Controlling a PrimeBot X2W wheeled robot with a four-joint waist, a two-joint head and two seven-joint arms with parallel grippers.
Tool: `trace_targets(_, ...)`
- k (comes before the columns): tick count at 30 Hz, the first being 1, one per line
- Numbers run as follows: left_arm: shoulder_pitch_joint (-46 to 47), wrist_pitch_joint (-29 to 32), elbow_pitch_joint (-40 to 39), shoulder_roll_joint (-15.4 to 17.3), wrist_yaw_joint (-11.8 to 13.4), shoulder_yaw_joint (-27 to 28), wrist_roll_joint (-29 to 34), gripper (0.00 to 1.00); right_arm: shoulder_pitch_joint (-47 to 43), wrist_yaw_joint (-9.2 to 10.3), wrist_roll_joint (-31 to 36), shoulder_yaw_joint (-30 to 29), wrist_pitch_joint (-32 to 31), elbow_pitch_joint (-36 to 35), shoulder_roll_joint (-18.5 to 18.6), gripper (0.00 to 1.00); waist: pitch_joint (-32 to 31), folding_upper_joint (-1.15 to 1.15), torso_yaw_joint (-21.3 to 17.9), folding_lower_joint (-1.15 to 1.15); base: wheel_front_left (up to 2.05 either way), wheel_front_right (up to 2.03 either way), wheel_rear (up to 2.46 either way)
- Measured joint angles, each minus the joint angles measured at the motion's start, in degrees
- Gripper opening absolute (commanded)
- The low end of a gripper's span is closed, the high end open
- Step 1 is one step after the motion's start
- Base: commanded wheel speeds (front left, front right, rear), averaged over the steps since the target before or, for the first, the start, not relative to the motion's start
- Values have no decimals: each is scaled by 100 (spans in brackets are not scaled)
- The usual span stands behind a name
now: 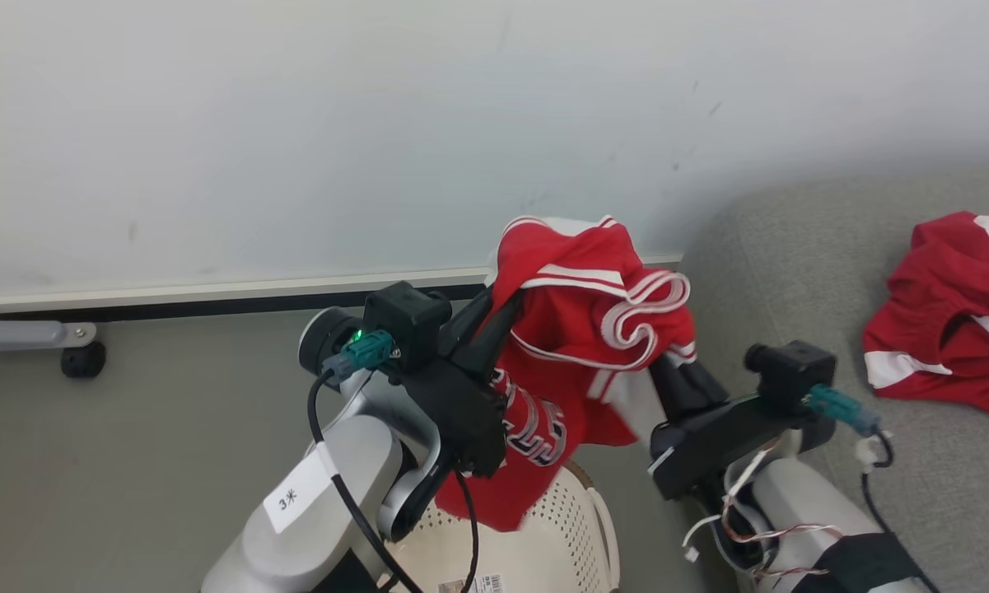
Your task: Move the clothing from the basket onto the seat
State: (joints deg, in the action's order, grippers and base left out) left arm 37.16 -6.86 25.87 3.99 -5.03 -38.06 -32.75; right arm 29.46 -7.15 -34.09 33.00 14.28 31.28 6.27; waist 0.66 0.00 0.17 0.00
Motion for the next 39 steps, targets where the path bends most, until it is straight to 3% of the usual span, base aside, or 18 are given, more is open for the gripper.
trace_targets(7, -321, 77, -7, 107, -1, -105, -38, 4, -55, 0, 2, -670, 1, -480, 278, 0, -42, 0, -243, 0, 0, 0, 0)
trace_targets(9, -442, 104, -22, 116, -2, -152, -38, 38, -57, 0, 89, -876, 1, -683, 397, 0, -62, 0, -365, 0, 0, 0, 0)
trace_targets(10, -481, 104, -29, 121, -2, -156, -38, 49, -54, 0, 110, -914, 1, -732, 433, 0, -69, 0, -410, 0, 0, 0, 0)
trace_targets(11, -508, 105, -29, 132, -2, -162, -38, 68, -54, 0, 155, -953, 2, -781, 468, 0, -76, 0, -456, 0, 0, 0, 0)
trace_targets(12, -527, 105, -31, 137, -2, -164, -40, 100, -51, 0, 196, -990, 2, -834, 501, 0, -82, 0, -503, 0, 0, 0, 0)
trace_targets(22, -798, 69, -250, 322, -5, -171, -56, 100, 83, 0, 583, -1295, 25, -1577, 894, 0, -135, 0, -1041, 0, 0, 0, 0)
trace_targets(39, -950, 63, -603, 459, 0, -182, -152, 100, -124, 108, 943, -2260, 45, -3731, 1652, 0, -30, 0, -2052, 0, 0, 0, 0)
